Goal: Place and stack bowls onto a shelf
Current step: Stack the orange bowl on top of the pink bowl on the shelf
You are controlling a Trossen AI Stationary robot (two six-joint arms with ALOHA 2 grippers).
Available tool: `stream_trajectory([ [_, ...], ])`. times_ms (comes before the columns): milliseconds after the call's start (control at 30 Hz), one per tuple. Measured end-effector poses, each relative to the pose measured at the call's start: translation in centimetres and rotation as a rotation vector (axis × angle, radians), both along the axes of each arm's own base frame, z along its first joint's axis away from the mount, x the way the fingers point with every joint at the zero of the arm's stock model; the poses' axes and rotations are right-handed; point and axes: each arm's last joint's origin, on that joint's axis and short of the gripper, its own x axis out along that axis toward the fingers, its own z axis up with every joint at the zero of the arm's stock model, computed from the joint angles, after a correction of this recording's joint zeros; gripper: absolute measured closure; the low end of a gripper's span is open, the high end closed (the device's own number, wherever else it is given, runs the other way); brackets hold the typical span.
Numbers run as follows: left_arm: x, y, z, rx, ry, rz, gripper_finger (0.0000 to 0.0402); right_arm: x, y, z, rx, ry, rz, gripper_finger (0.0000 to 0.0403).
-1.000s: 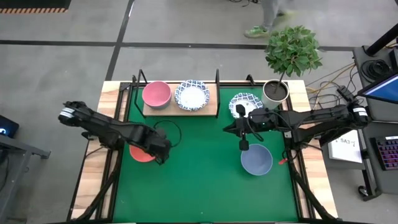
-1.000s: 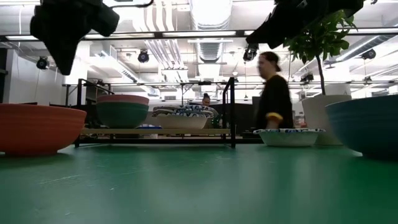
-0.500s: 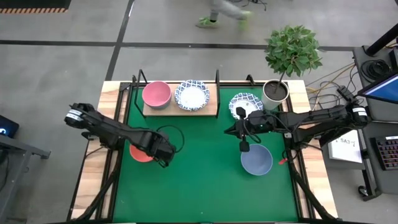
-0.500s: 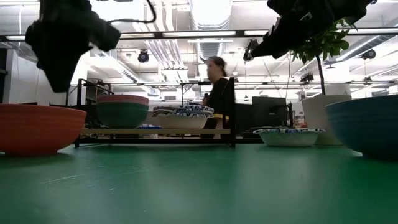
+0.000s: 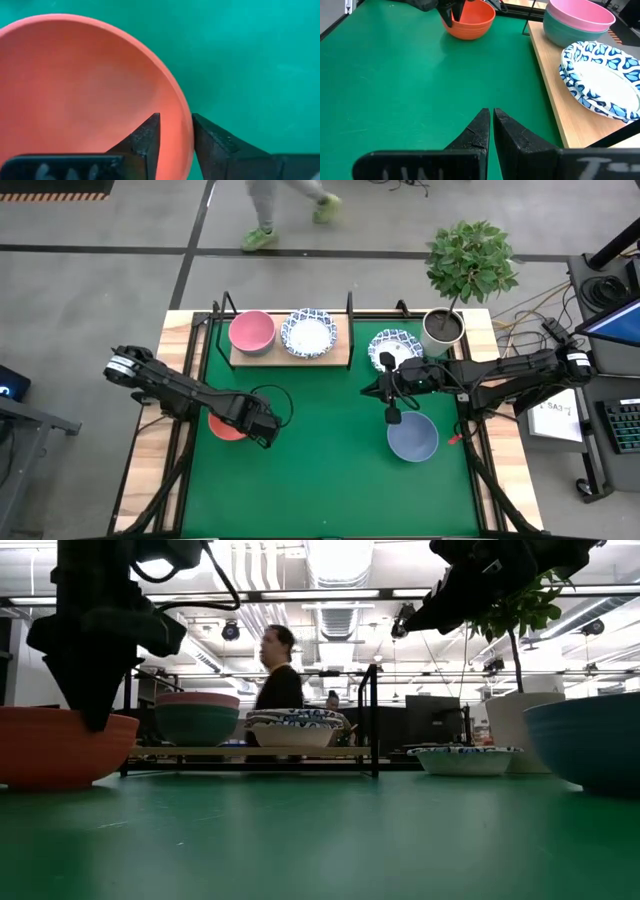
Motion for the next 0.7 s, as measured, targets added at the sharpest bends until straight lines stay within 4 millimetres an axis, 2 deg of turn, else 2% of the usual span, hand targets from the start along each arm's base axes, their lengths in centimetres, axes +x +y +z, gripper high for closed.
stream_trajectory([
  [300, 0.2, -0.1, 0.1, -0.008, -0.021, -0.011, 0.0388, 0.0, 0.0, 0.0, 0.0, 0.0, 0.0, 0.039],
  [467, 0.5, -0.2, 0.5, -0.014, -0.036, -0.022, 0.0397, 0.0, 0.0, 0.0, 0.0, 0.0, -0.001, 0.039],
  [567, 1.0, -0.6, 1.6, -0.036, -0.061, -0.072, 0.0399, 0.0, 0.0, 0.0, 0.0, 0.0, -0.001, 0.039],
  [700, 2.2, -1.7, 4.5, -0.071, -0.144, -0.317, 0.04, 0.0, 0.0, 0.0, -0.005, 0.0, 0.002, 0.039],
])
